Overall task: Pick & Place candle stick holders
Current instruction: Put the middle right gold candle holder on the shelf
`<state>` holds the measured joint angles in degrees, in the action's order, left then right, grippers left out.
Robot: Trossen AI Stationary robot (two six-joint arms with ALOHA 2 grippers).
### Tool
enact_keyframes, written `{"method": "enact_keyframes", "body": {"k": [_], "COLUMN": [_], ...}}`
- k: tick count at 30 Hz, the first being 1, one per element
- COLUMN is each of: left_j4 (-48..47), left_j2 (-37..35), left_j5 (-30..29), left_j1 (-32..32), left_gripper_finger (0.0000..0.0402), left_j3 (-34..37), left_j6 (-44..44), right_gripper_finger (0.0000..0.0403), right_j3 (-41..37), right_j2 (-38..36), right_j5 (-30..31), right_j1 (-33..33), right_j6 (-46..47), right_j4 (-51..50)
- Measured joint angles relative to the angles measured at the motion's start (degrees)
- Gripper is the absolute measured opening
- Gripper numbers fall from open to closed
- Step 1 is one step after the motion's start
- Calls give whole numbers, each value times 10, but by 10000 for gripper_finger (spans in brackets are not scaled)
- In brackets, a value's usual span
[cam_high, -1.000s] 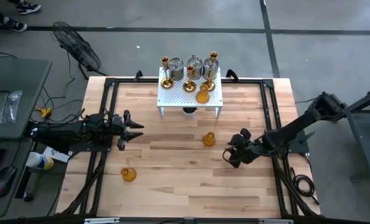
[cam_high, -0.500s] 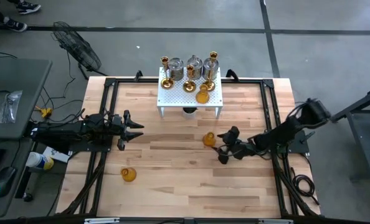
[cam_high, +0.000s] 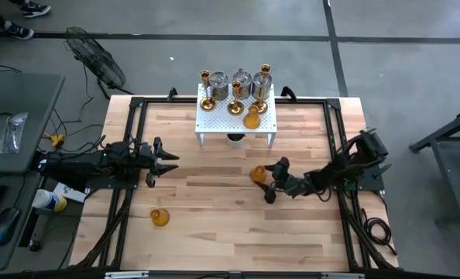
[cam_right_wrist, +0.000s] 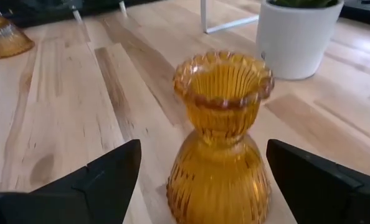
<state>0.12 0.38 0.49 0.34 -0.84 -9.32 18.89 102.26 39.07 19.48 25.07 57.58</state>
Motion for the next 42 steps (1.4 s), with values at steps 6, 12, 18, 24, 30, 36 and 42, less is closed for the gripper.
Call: {"method": "enact_keyframes", "body": {"k": [6, 12, 18, 24, 30, 36, 42], "left_j4": [0, 0, 0, 0, 0, 0, 0], "left_j2": [0, 0, 0, 0, 0, 0, 0], "left_j5": [0, 0, 0, 0, 0, 0, 0], "left_j1": [0, 0, 0, 0, 0, 0, 0], "left_gripper_finger": [152, 152, 152, 152, 152, 152, 152], "left_j3": [0, 0, 0, 0, 0, 0, 0], "left_j6": [0, 0, 0, 0, 0, 0, 0], "right_gripper_finger": [339, 335, 304, 269, 242, 221, 192], "right_j3": [0, 5, 8, 8, 8, 8, 8], "right_j2": [7, 7, 7, 7, 7, 7, 7], "right_j5": [-1, -5, -6, -15, -15, -15, -15], "right_j1": [-21, -28, -27, -28, -28, -28, -27], "right_j6": [-14, -14, -38, -44, -44, -44, -44], "right_j4": [15, 35, 40, 40, 40, 40, 40]}}
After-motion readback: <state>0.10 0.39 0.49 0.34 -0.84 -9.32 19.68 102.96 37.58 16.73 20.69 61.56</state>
